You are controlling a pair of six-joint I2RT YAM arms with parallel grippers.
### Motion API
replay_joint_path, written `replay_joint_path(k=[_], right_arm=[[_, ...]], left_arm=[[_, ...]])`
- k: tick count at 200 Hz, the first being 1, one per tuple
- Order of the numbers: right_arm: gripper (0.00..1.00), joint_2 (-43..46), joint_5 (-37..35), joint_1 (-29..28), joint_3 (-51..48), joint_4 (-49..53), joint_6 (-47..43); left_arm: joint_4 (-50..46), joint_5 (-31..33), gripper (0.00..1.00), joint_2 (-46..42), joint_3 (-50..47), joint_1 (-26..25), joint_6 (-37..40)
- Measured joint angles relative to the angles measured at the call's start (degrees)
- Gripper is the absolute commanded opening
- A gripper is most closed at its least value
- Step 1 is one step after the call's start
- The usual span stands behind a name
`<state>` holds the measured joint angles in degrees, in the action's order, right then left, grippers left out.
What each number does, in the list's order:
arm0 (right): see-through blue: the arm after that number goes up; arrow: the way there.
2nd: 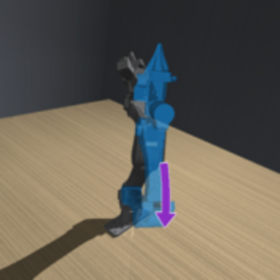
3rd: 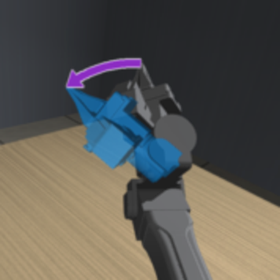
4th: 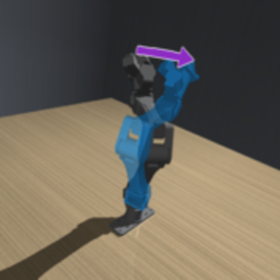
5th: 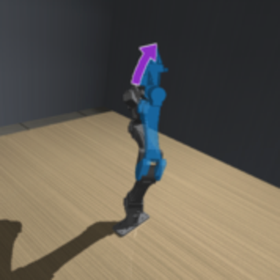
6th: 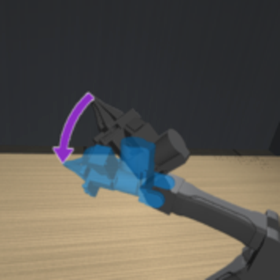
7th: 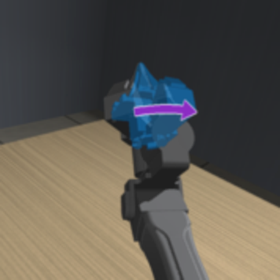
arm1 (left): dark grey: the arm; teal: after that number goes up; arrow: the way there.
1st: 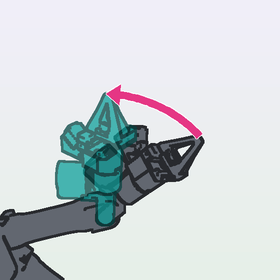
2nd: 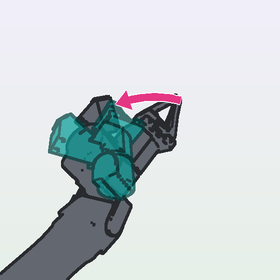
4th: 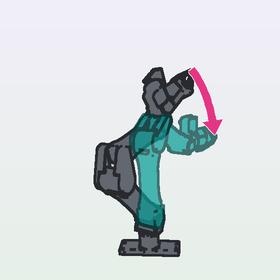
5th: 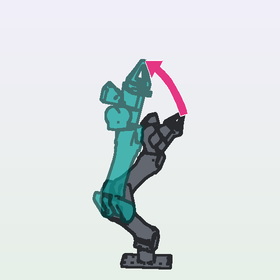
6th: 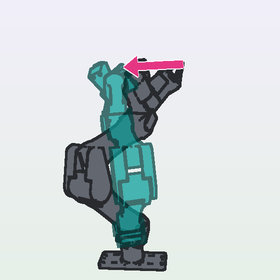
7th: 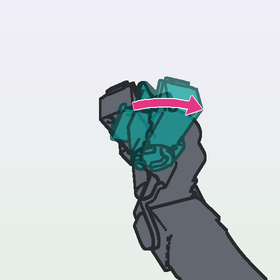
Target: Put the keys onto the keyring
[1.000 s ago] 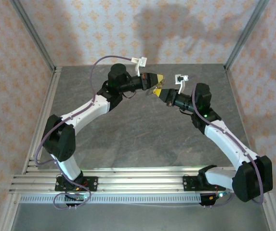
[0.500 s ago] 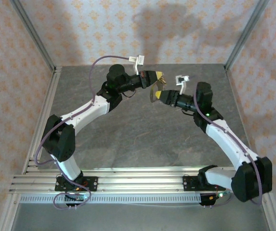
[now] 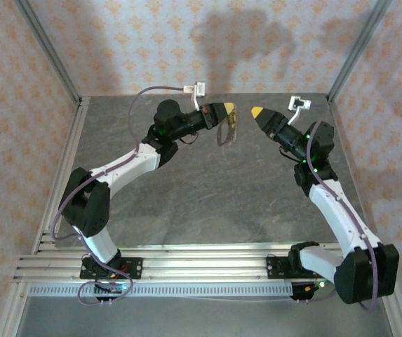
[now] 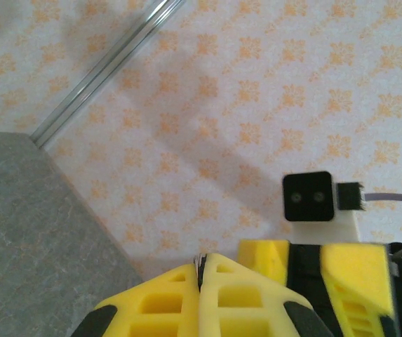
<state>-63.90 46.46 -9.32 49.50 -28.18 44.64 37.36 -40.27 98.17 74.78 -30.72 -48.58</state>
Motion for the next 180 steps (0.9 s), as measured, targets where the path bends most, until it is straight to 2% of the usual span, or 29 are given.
replay_joint_path(k=[58,150,180], right_arm=[[0.4,-7.32,-4.26,-2.38,0.0,-10.45,8.31],[0.36,-12.76,-6.03,-6.64,1.27,-15.74,10.25],[0.27,-13.62,-6.03,-7.06,1.33,-17.81,10.91]], left_arm=[[2.75,3.61,0.0,-0.17,-0.83,-1.51,-2.23],[6.62,5.66,0.0,-0.17,-2.16,-1.95,-5.25],[6.86,6.32,0.0,-0.17,-2.16,-1.95,-5.64]])
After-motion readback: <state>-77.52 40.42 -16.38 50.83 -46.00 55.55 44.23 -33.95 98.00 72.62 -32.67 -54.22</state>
